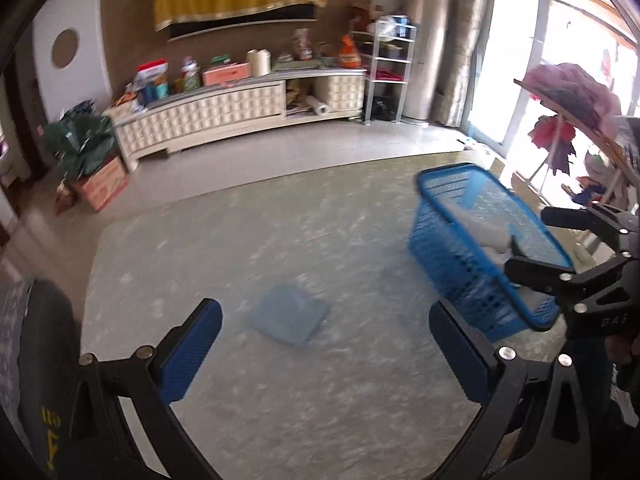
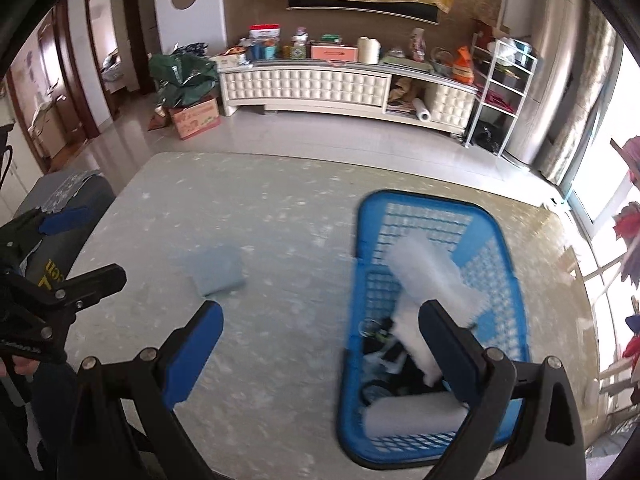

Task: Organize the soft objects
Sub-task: 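Move the right gripper to the light blue cloth on the table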

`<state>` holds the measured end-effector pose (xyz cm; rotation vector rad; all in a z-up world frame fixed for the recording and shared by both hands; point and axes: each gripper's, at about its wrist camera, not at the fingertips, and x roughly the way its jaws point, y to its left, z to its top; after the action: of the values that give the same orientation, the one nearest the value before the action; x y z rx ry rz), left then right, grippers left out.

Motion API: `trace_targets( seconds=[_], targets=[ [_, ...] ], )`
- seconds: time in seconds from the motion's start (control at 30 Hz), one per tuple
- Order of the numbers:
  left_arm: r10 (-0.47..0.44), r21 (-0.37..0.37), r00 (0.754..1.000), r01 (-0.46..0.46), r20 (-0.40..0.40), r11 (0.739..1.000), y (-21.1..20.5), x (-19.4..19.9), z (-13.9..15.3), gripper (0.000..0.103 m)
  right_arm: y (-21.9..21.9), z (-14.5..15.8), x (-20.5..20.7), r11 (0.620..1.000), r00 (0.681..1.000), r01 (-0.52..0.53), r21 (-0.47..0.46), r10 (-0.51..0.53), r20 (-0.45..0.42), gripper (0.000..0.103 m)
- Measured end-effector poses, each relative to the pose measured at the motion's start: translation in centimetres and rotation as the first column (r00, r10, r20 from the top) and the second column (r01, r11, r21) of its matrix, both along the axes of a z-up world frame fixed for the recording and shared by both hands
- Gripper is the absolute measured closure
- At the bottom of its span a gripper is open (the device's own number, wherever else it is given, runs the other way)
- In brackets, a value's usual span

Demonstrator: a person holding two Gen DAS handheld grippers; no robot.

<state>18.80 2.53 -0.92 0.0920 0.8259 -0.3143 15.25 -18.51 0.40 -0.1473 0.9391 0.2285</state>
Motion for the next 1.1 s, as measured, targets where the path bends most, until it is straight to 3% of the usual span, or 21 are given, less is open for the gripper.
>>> trace_targets(
  seconds=[0.43,1.1],
  targets=[
    [0.172,-0.006,0.98,-0.173,-0.099,0.985,8.8,0.8,-3.5,0.0,5.5,-3.1,3.5,0.995,0.993,-0.098,-0.015,0.097,-0.069,0.005],
    [0.256,0.021,0.937,-0.258,-0.236,0.966,13.9,4.4,-10.8,0.0,12.7,-11.2,7.5,0.981,0.958,-0.192,-0.042,0.178,-0.226,0.005]
  ],
)
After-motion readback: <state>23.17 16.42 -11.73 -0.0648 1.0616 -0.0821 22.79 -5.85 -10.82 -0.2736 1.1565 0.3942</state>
